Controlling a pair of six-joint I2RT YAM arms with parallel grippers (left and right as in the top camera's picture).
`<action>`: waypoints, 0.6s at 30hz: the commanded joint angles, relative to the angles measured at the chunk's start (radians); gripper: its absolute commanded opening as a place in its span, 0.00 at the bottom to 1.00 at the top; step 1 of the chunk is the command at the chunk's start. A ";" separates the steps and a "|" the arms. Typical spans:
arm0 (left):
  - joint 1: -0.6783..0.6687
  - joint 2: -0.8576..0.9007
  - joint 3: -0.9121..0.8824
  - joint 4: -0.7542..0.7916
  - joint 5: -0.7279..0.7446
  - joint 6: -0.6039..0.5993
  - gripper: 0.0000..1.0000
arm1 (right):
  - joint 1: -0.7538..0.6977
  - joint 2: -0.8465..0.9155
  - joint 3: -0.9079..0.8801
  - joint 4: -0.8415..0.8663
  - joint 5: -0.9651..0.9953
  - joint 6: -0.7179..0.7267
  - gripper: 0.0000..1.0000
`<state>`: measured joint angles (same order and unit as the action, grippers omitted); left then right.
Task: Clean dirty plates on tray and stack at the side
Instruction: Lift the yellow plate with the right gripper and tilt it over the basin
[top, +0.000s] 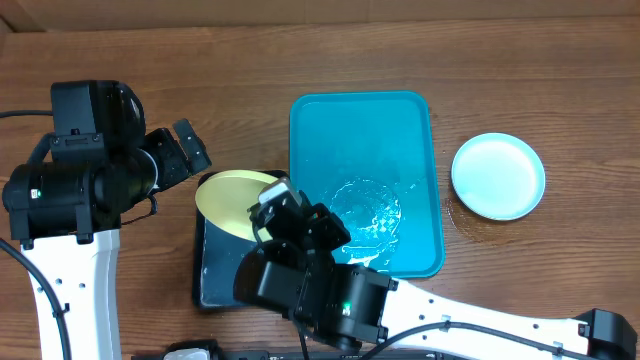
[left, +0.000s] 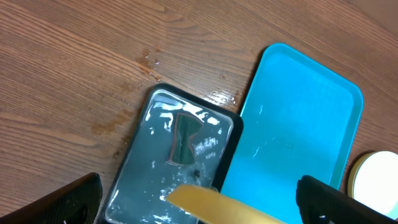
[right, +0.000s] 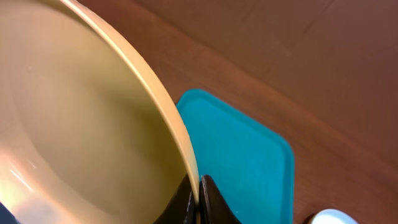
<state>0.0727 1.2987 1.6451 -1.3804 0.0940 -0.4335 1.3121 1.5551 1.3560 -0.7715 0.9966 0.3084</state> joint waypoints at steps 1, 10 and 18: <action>0.000 0.003 0.009 0.004 0.007 0.015 1.00 | 0.038 -0.002 0.013 0.008 0.133 0.000 0.04; 0.000 0.003 0.009 0.005 0.007 0.015 1.00 | 0.084 -0.002 0.013 0.007 0.181 -0.003 0.04; 0.000 0.003 0.009 0.004 0.007 0.015 1.00 | 0.090 -0.002 0.013 0.007 0.181 -0.005 0.04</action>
<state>0.0727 1.2987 1.6451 -1.3792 0.0940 -0.4339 1.3941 1.5551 1.3560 -0.7712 1.1423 0.3027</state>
